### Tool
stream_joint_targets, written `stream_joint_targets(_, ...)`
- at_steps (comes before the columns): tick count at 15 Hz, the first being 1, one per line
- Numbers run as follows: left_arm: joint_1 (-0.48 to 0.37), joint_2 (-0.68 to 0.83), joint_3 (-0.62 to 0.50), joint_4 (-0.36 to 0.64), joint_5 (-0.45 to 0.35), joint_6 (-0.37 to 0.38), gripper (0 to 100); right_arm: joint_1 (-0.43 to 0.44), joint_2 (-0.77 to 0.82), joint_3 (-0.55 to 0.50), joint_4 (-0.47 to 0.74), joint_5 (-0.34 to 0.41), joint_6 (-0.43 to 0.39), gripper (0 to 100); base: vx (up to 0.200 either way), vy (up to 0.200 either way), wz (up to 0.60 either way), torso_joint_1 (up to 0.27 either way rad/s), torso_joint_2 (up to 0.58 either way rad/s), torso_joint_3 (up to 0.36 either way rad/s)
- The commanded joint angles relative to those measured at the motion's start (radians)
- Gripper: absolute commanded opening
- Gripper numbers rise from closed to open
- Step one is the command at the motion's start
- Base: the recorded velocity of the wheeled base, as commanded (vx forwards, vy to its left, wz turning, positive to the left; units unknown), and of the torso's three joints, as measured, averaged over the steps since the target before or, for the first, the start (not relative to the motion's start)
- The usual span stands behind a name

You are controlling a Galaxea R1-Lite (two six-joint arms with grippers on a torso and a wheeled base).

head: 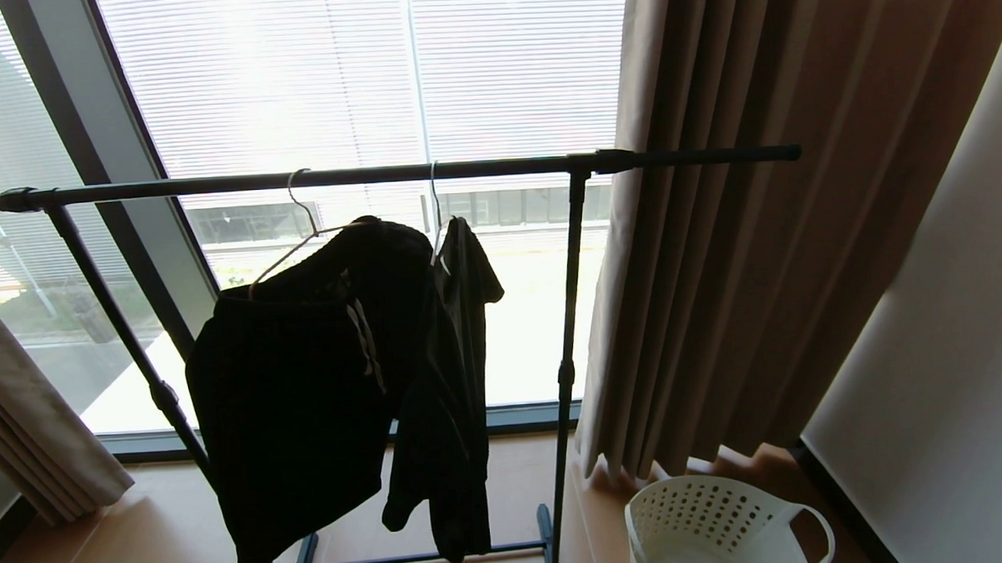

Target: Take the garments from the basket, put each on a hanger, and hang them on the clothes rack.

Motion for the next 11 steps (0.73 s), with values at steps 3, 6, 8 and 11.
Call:
stream_joint_targets(3, 0.0, 0.0, 0.0, 0.0, 0.0, 0.0, 100, 0.0, 0.001, 0.0, 0.0, -0.002, 0.003, 100, 0.0, 0.0, 0.0, 0.0, 0.0, 0.0)
stream_joint_targets(6, 0.0, 0.0, 0.0, 0.0, 0.0, 0.0, 100, 0.0, 0.001, 0.018, -0.123, -0.016, -0.011, 100, 0.0, 0.0, 0.0, 0.0, 0.0, 0.0)
stream_joint_targets(8, 0.0, 0.0, 0.0, 0.0, 0.0, 0.0, 100, 0.0, 0.001, 0.018, -0.111, -0.016, -0.016, 100, 0.0, 0.0, 0.0, 0.0, 0.0, 0.0)
stream_joint_targets(11, 0.0, 0.0, 0.0, 0.0, 0.0, 0.0, 100, 0.0, 0.003, 0.018, -0.111, -0.01, -0.014, 100, 0.0, 0.0, 0.0, 0.0, 0.0, 0.0)
